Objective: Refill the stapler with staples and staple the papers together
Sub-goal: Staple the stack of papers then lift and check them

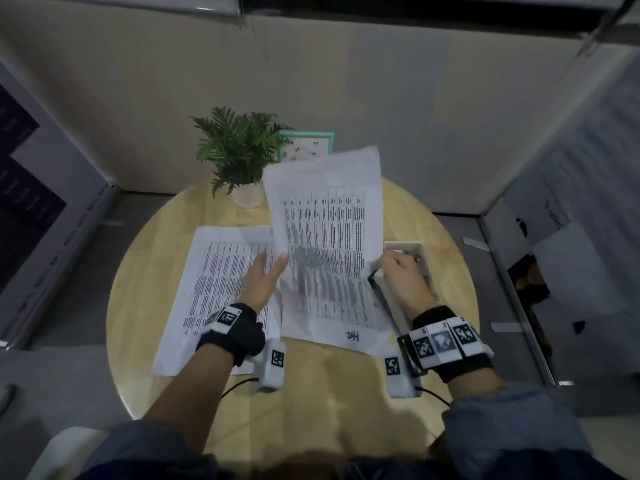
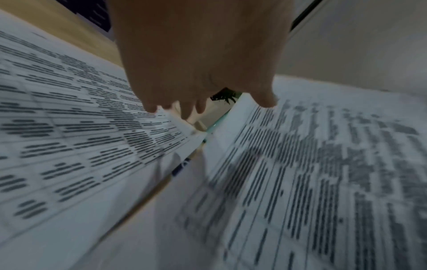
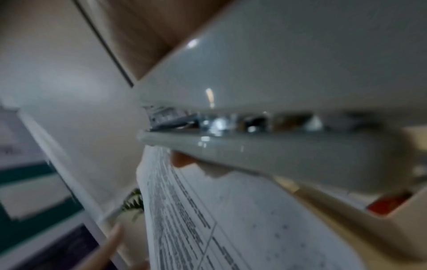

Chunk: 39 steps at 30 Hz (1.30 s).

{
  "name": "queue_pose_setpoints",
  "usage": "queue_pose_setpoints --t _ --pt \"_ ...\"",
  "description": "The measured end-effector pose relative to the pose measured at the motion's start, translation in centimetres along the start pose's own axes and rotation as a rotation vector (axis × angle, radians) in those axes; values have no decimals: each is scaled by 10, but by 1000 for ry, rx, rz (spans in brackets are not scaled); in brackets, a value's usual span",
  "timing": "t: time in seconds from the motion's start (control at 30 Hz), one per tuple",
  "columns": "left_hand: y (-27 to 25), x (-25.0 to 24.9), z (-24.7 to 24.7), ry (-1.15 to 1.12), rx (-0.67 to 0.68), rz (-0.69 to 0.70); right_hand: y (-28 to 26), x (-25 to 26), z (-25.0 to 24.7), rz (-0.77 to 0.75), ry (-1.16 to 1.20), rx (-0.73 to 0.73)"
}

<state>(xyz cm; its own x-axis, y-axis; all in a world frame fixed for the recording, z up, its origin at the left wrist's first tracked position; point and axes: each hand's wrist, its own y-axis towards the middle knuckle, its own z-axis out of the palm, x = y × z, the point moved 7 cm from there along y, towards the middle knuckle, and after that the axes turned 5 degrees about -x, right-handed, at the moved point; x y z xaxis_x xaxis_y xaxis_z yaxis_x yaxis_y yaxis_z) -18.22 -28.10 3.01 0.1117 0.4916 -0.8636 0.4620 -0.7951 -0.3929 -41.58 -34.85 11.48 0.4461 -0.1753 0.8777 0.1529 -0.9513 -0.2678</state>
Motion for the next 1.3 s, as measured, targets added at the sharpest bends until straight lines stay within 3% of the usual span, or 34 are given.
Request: queue_pose_setpoints --t 0.13,0.2,0.37,0.47,0.63,0.97,1.3 --pt "-6 -11 6 -182 157 -18 -9 1 -9 125 293 46" --pt "-9 -16 -3 -208 120 12 -3 -6 -15 114 280 35" --pt "-23 -61 -40 -92 -21 338 5 -26 -29 83 98 -86" --pt "-29 -79 -64 -87 -90 413 6 -28 -34 2 37 -161" --pt "-39 -91 -79 -123 -124 431 1 -18 -21 -177 -158 -105" --pt "-46 -101 -74 -74 -147 446 -4 -8 10 -227 -175 94" --pt "-46 -112 -66 -46 -140 465 0 -20 21 -237 -99 71"
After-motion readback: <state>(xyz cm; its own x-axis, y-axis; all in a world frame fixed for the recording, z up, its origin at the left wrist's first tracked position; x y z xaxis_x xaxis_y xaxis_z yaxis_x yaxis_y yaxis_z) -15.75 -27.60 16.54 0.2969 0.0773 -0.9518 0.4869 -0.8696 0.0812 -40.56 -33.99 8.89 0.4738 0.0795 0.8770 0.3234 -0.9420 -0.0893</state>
